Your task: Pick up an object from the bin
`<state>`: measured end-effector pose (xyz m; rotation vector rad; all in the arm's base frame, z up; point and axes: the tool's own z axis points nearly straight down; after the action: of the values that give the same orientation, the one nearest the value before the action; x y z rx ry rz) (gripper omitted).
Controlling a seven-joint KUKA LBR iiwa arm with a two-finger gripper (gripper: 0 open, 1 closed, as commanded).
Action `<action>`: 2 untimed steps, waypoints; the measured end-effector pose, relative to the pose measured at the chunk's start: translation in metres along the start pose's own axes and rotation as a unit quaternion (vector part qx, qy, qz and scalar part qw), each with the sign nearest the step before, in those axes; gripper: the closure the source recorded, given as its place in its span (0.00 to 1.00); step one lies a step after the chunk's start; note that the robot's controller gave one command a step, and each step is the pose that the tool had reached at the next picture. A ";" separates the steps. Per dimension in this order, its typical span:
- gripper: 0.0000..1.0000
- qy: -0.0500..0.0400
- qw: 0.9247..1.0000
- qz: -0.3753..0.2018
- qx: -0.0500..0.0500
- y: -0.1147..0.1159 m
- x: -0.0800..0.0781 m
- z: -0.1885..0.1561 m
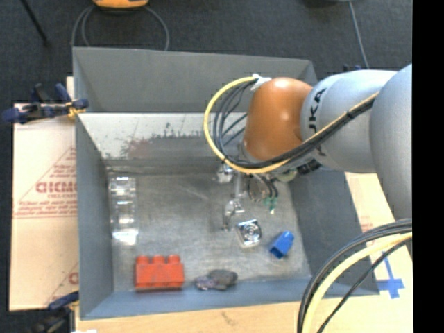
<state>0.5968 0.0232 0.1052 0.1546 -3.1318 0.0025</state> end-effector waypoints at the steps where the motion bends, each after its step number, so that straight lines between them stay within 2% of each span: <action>1: 0.00 -0.004 0.992 -0.130 0.001 -0.050 0.042 -0.027; 2: 0.00 -0.008 0.997 -0.072 -0.001 -0.072 0.047 0.033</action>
Offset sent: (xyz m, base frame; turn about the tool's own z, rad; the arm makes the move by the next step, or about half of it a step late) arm -0.0371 -0.0505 0.0269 -0.2653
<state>0.5573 -0.0536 0.0724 0.3819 -3.1281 -0.0039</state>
